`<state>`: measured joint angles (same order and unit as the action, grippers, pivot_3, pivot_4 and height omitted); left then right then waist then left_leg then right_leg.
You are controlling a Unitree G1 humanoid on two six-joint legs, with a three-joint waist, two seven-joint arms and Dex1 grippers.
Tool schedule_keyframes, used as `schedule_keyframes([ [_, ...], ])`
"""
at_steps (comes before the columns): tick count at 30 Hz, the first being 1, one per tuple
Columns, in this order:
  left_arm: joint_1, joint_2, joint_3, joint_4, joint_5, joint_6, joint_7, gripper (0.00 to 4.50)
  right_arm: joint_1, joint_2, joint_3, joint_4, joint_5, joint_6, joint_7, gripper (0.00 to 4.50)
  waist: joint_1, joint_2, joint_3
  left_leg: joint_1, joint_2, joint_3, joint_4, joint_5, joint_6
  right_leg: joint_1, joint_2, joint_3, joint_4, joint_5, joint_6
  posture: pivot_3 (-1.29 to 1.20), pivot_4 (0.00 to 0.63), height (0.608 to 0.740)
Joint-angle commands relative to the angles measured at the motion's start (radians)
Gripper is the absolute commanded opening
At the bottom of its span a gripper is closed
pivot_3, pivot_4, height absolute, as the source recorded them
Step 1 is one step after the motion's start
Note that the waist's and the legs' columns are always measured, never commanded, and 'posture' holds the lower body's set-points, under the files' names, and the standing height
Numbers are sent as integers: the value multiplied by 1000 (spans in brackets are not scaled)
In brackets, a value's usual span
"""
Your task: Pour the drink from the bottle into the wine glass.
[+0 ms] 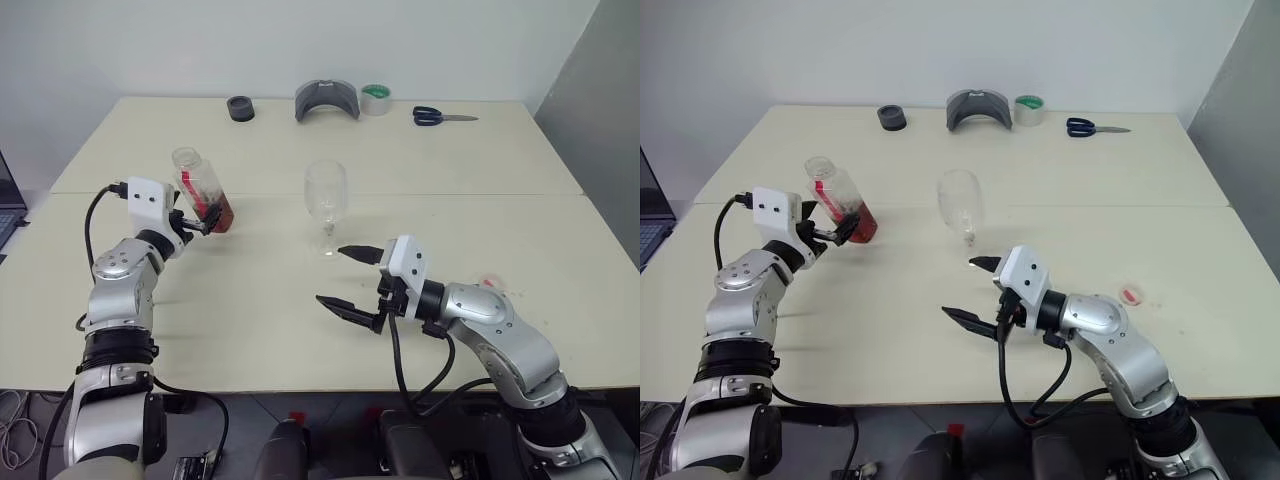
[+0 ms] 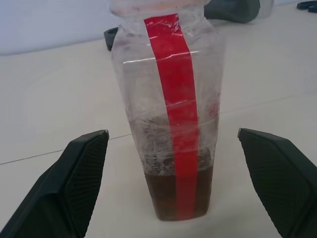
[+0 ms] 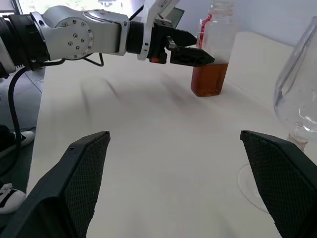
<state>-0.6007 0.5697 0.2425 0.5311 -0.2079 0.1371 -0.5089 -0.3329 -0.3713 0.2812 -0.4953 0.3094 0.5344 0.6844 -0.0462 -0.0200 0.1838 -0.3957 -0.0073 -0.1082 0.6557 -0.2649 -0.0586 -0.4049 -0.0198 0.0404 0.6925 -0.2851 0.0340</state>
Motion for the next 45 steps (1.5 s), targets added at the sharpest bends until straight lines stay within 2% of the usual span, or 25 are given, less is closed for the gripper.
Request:
schedule_keyframes([
  [1,-54,28,-8,41,21,-48,-17,4500,-21,11,0,-21,1,-15,-10,4476,0,0,0,0,0,0,0,0,0,0,0,0,0,0,0,0,150,740],
  [7,-116,29,-17,143,43,-95,-24,4500,-27,16,-4,-15,-4,-17,-16,4476,0,0,0,0,0,0,1,0,0,0,0,0,0,0,0,0,150,740],
  [10,-137,28,-19,186,47,-117,-27,3885,-30,17,-6,-12,-8,-18,-17,4500,-1,0,0,-1,0,0,1,0,0,0,0,0,1,0,0,0,150,740],
  [16,-170,23,-20,252,56,-154,-31,2005,-35,18,-9,-11,-14,-21,-23,4500,-1,0,0,-1,0,0,2,0,0,0,0,0,1,0,0,0,150,740],
  [18,-175,18,-20,251,54,-157,-33,1736,-34,15,-14,-16,-16,-22,-28,4500,-2,0,0,-1,0,0,2,0,0,0,0,0,1,0,0,0,150,740],
  [27,-144,-32,-93,-32,75,-81,-20,1695,-6,1,-140,-115,50,25,-84,4500,2,0,0,-4,0,-2,4,0,0,-1,-1,-1,2,0,0,0,150,740],
  [31,-162,-34,-170,-137,146,-104,-16,1695,-7,-12,-193,-139,84,59,-106,4500,6,0,0,-3,0,-1,4,0,0,-1,-1,0,2,0,0,0,150,740],
  [37,-228,-30,-261,-140,255,-216,-7,1695,-32,-21,-215,-118,87,68,-126,4500,4,0,0,-3,0,0,4,0,0,-1,1,0,2,0,0,0,150,740],
  [45,-309,-16,-316,-23,369,-431,35,1694,-61,10,-236,-90,86,73,-186,4500,5,0,0,-3,-1,0,4,0,0,-1,0,0,2,0,0,0,150,740],
])
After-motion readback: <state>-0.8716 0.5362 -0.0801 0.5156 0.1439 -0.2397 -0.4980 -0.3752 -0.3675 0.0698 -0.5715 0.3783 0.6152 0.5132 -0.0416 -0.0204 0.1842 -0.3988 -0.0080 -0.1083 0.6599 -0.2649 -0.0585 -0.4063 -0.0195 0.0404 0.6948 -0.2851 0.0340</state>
